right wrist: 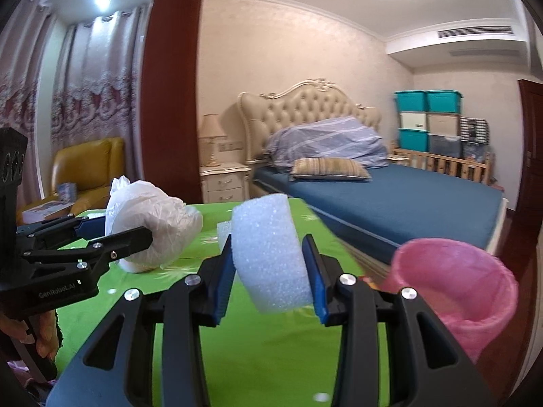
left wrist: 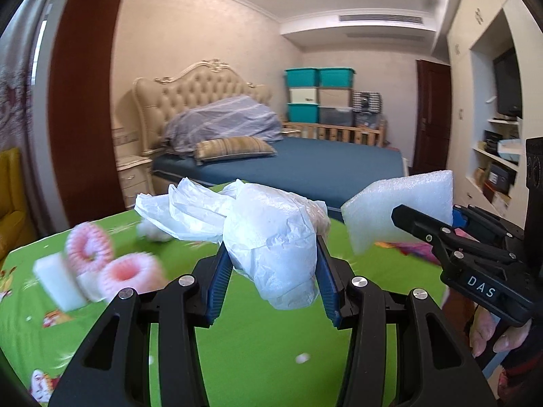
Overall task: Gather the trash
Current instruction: 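Carry the plastic bag and foam strip over the pink bin and open both tools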
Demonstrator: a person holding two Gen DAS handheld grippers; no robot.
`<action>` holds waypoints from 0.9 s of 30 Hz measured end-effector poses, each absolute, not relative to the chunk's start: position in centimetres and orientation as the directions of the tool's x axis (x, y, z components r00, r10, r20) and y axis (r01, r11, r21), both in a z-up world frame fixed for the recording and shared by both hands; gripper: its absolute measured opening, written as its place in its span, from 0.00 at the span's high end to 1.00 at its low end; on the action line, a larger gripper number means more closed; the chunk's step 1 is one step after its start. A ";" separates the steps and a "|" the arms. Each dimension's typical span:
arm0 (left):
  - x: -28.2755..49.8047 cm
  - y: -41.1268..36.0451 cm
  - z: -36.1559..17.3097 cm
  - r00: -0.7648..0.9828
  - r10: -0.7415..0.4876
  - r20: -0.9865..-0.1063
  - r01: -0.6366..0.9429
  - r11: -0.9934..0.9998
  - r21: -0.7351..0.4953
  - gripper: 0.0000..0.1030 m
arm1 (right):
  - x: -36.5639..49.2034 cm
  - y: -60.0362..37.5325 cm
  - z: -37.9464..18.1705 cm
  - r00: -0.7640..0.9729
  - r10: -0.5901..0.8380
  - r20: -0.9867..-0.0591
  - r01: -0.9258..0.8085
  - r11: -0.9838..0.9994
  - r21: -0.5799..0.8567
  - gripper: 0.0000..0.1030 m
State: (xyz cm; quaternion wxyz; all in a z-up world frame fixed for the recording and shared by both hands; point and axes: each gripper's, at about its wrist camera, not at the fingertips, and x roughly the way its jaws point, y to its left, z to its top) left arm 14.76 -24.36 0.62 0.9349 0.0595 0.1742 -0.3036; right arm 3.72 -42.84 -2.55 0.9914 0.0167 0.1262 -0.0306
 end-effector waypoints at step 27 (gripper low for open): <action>17.5 -50.8 0.6 0.437 -0.769 -0.468 0.849 0.524 -0.068 0.56 | 1.4 -67.6 -4.3 0.866 -0.370 -0.336 0.401 0.916 0.028 0.63</action>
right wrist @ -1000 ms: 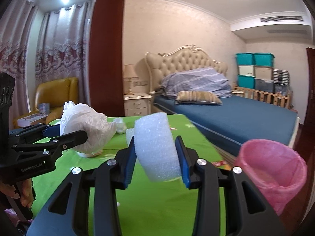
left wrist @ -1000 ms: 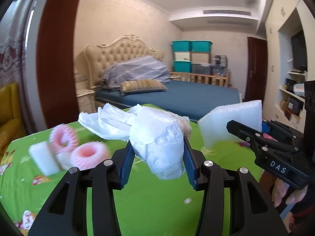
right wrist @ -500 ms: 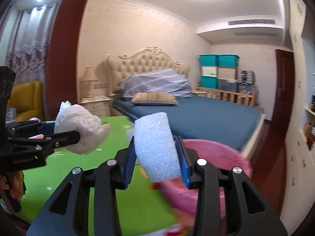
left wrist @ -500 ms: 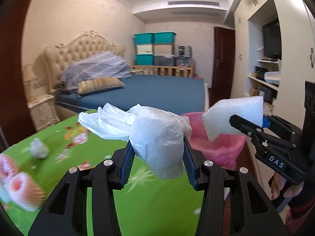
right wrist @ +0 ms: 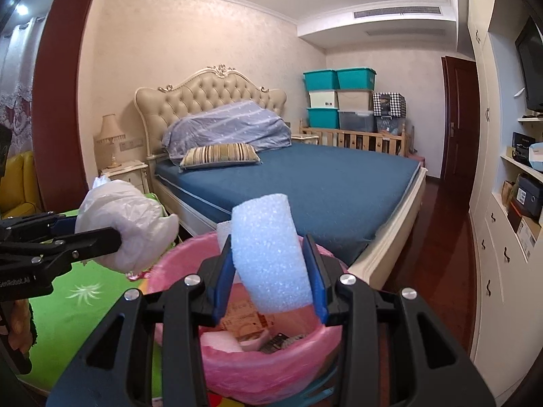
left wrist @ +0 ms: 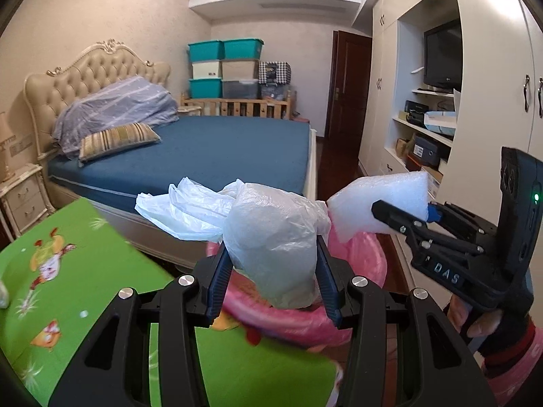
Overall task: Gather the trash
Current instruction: 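Carry the plastic bag and foam strip over the pink bin and open both tools, then move both open tools back over the table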
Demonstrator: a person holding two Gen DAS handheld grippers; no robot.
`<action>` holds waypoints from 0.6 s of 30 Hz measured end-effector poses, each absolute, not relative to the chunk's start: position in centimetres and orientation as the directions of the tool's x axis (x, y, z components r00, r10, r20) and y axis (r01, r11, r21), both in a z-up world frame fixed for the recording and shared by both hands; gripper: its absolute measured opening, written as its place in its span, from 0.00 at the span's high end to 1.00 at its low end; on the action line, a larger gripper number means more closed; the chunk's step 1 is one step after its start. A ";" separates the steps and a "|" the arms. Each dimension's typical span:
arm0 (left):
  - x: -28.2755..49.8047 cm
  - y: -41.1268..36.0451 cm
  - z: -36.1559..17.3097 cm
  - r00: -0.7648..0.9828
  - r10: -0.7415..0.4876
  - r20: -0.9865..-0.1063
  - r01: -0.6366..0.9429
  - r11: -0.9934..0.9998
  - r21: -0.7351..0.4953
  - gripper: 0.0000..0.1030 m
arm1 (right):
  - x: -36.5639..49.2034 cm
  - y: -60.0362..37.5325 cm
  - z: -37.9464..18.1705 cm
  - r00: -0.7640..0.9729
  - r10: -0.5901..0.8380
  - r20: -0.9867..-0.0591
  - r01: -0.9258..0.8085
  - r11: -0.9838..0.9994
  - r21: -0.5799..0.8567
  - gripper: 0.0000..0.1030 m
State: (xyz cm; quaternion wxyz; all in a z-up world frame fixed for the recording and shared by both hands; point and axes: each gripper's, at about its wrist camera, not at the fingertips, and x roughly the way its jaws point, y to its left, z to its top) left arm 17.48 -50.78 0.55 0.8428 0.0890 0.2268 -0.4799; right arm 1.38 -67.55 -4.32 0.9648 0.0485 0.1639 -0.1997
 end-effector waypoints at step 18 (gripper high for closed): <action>20.2 -53.6 -1.3 0.467 -0.737 -0.488 0.808 0.581 -0.104 0.10 | 2.6 -70.3 -4.6 0.879 -0.325 -0.349 0.385 0.915 0.118 0.35</action>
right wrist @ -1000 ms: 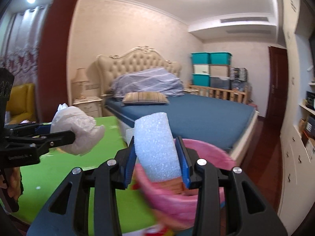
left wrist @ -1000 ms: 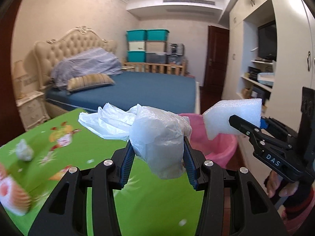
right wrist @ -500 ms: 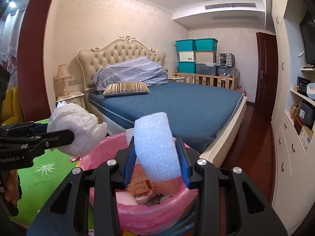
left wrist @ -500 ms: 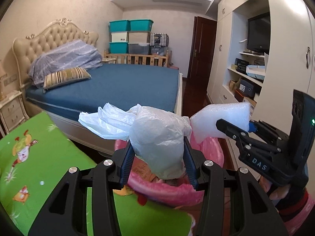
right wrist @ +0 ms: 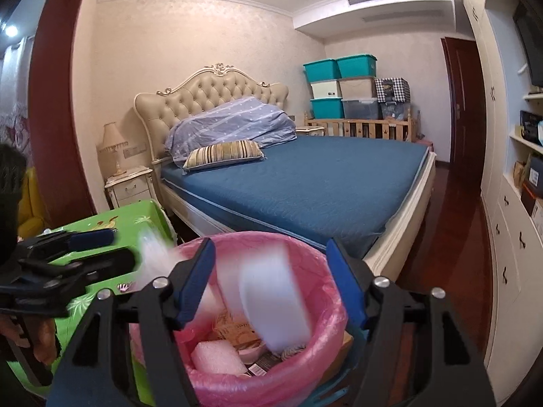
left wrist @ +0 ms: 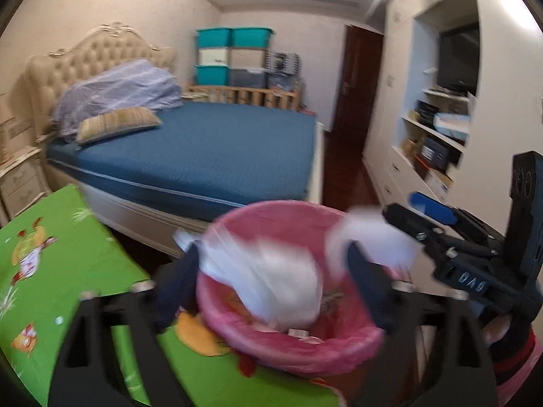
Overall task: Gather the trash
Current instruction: 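Move both open tools back over the table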
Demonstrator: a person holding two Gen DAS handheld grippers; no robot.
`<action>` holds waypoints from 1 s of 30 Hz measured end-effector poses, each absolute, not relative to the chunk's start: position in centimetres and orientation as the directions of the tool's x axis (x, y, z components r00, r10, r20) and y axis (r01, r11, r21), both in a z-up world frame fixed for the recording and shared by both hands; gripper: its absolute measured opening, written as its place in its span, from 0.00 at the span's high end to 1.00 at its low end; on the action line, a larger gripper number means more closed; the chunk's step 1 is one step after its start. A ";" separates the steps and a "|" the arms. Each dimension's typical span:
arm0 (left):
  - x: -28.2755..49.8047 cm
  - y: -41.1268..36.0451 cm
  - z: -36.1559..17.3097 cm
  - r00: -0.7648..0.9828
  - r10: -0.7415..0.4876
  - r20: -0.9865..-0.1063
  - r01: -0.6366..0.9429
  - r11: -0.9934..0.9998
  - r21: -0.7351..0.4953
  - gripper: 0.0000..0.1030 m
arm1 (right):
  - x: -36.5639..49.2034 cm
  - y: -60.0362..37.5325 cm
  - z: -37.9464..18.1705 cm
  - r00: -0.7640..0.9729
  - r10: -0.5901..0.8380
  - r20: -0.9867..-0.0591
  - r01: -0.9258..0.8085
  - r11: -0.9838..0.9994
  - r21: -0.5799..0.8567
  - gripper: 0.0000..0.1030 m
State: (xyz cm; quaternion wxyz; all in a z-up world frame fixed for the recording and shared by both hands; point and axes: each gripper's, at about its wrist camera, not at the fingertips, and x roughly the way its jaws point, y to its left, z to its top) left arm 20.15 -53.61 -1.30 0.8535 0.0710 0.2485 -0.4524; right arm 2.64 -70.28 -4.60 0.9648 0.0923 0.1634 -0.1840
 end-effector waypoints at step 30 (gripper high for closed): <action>18.1 -15.5 -2.7 0.839 -0.268 -0.474 0.357 0.928 0.109 0.09 | 11.7 -41.3 -5.6 0.905 0.060 -0.422 -0.020 0.995 0.099 0.33</action>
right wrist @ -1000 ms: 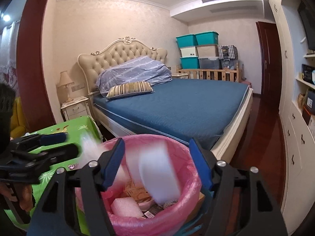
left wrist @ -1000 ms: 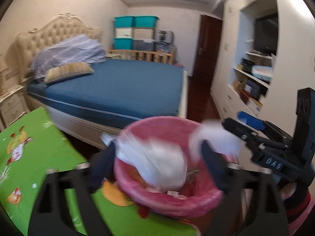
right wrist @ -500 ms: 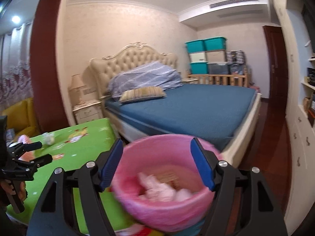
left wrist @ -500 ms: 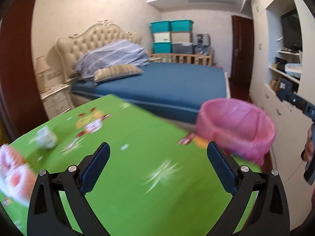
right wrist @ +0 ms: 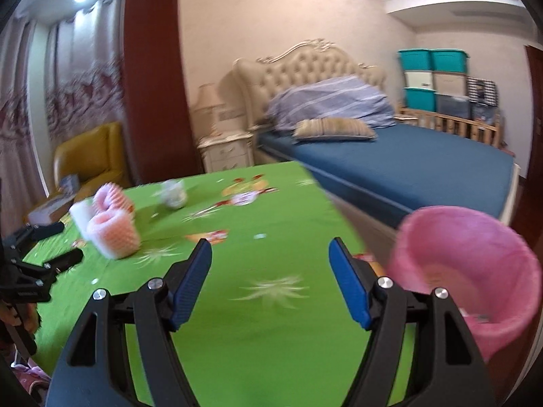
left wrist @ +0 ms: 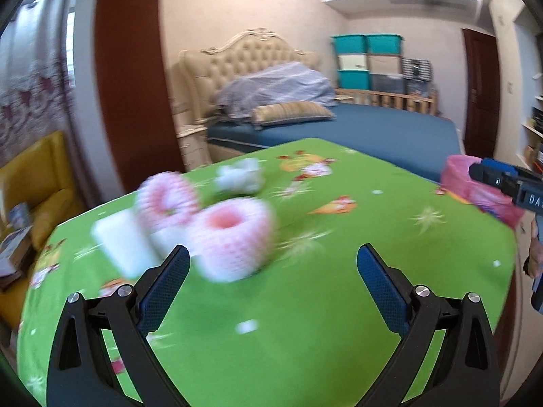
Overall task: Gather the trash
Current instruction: 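Move both open tools back over the table, then grasp a white foam block with the left tool while the right tool grasps the crumpled white tissue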
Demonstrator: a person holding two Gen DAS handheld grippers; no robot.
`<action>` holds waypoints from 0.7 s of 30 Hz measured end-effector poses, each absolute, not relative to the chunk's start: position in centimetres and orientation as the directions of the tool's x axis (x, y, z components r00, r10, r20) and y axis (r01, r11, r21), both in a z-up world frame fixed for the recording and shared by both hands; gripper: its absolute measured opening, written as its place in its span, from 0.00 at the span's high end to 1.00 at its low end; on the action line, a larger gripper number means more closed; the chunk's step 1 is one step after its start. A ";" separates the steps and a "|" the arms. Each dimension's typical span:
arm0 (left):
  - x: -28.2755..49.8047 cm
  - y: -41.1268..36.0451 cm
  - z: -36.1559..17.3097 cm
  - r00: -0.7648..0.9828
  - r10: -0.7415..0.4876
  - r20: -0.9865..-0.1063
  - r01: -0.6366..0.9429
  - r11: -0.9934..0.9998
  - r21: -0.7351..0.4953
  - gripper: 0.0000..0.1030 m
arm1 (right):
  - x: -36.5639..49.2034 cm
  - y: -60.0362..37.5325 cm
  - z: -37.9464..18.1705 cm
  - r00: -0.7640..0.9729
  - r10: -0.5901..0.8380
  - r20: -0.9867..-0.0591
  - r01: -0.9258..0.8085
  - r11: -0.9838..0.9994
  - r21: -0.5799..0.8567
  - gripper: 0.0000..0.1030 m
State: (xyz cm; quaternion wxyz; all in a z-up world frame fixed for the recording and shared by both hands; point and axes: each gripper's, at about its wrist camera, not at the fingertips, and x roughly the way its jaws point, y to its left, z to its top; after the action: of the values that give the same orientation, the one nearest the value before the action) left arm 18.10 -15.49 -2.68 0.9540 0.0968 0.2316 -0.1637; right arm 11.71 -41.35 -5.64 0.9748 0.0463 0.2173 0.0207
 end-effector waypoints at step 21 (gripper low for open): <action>23.1 -2.0 -2.7 0.858 -0.057 -0.510 0.104 0.992 0.064 0.09 | 26.5 -29.4 -5.4 0.838 0.145 -0.526 -0.139 0.989 0.052 0.33</action>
State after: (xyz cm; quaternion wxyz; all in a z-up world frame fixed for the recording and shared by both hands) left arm 23.15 -2.02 -2.69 0.9629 0.0449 0.2628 -0.0420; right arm 26.50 -29.43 -5.38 0.9587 0.0058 0.2746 0.0742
